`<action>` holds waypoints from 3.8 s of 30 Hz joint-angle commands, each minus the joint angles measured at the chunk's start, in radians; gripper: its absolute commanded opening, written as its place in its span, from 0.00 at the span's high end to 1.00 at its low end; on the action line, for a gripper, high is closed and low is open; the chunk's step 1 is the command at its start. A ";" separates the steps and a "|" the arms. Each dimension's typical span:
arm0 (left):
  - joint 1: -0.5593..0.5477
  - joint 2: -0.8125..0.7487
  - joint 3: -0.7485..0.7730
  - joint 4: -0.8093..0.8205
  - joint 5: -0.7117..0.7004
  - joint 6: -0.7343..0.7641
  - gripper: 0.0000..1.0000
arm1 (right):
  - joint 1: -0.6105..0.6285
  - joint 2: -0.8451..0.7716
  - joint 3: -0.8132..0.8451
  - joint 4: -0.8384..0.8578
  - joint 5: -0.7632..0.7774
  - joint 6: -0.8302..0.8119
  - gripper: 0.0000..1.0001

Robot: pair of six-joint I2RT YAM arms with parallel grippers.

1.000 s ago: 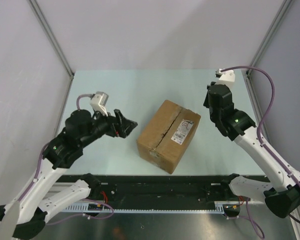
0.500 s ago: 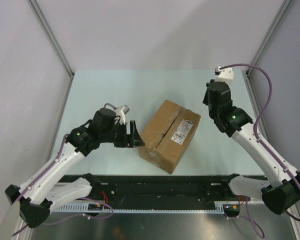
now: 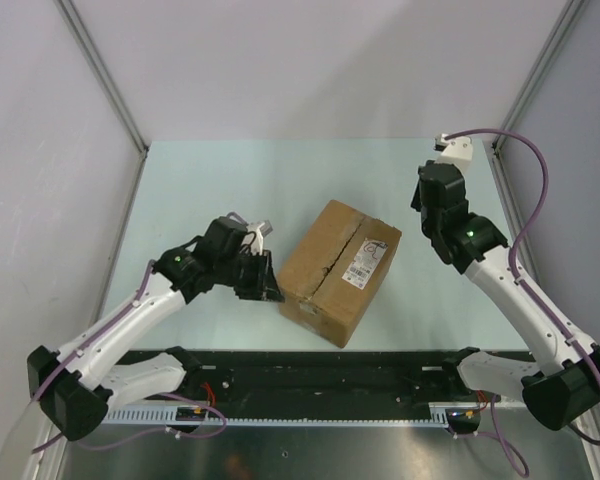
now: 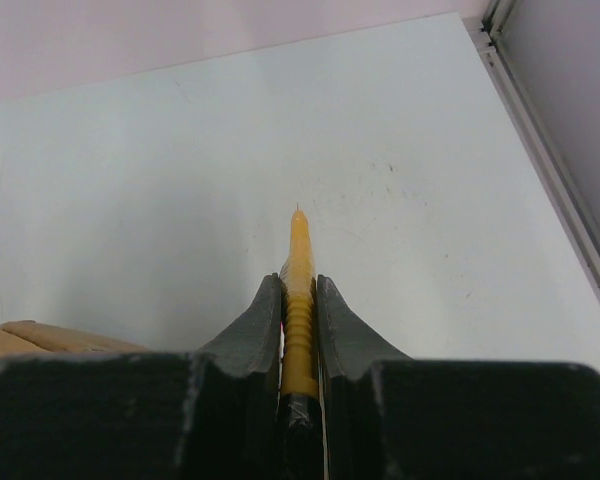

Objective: Unpack the express box

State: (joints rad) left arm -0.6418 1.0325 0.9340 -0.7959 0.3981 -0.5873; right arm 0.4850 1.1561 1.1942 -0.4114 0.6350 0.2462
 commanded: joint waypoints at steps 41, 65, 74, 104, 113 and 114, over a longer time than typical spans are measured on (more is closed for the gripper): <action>-0.065 0.641 0.762 0.478 -0.160 0.431 0.10 | -0.175 -0.202 0.004 -0.176 -0.084 0.140 1.00; -0.340 0.393 0.174 0.615 -0.567 0.906 0.14 | -0.230 -0.194 0.004 -0.193 -0.190 0.154 1.00; -0.294 0.416 0.154 0.616 -0.668 0.923 0.35 | -0.232 -0.165 0.004 -0.170 -0.222 0.168 1.00; -0.098 0.871 0.901 0.758 -0.213 0.347 0.33 | -0.344 0.002 -0.070 0.102 -0.626 0.189 1.00; -0.113 0.982 0.962 0.750 -0.194 0.333 0.34 | -0.344 0.016 -0.090 0.111 -0.643 0.179 1.00; -0.119 0.985 0.951 0.747 -0.209 0.340 0.34 | -0.342 0.016 -0.093 0.109 -0.641 0.179 1.00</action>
State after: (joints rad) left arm -0.7422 2.0136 1.8404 -0.0769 0.1841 -0.2379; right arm 0.1455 1.1683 1.1057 -0.3458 0.0036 0.4404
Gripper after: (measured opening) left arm 0.665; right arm 0.148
